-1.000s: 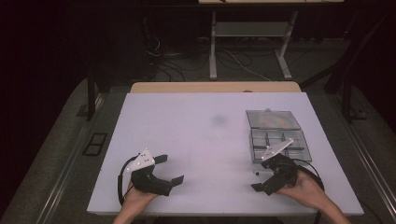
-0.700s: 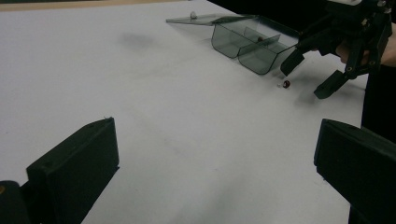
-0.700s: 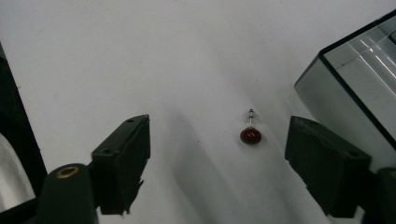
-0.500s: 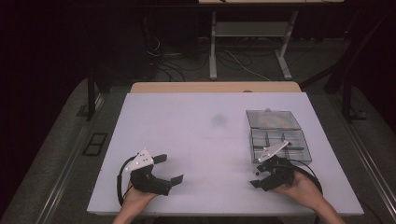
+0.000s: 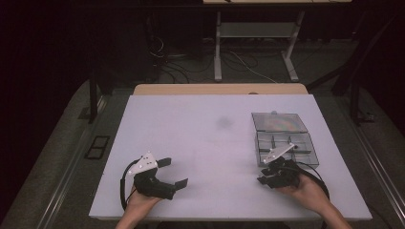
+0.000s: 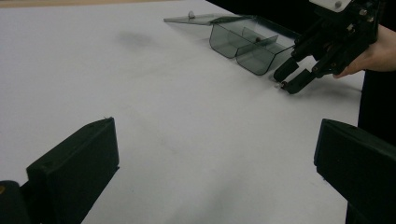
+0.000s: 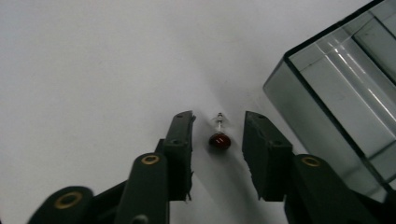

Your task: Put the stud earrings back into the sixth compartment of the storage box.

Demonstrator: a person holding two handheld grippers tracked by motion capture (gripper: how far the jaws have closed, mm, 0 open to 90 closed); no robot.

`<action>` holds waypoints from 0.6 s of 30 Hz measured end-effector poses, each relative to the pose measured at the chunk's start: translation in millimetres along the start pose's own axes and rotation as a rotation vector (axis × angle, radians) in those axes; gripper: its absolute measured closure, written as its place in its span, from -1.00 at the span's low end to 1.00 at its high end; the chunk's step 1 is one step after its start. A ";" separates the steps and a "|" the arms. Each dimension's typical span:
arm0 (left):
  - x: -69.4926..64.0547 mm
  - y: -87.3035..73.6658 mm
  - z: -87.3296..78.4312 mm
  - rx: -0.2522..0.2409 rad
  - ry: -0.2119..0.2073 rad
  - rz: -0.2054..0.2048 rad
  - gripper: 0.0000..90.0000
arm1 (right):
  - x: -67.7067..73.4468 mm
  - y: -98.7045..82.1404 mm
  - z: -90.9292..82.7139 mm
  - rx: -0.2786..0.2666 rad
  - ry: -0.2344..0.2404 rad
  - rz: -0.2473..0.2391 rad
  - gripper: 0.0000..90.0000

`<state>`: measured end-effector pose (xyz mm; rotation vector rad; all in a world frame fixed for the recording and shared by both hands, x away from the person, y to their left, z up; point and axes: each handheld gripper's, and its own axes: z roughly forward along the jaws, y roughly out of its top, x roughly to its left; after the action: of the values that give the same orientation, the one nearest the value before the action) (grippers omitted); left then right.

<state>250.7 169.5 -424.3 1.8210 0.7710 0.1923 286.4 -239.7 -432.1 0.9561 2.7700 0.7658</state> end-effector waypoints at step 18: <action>0.5 0.1 -0.4 -0.001 0.002 0.003 -1.00 | 1.1 -1.0 -2.0 0.001 0.009 -0.012 0.77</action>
<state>250.9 170.0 -424.1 1.8214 0.7692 0.1961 284.4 -240.5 -430.7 0.9373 2.7812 0.7686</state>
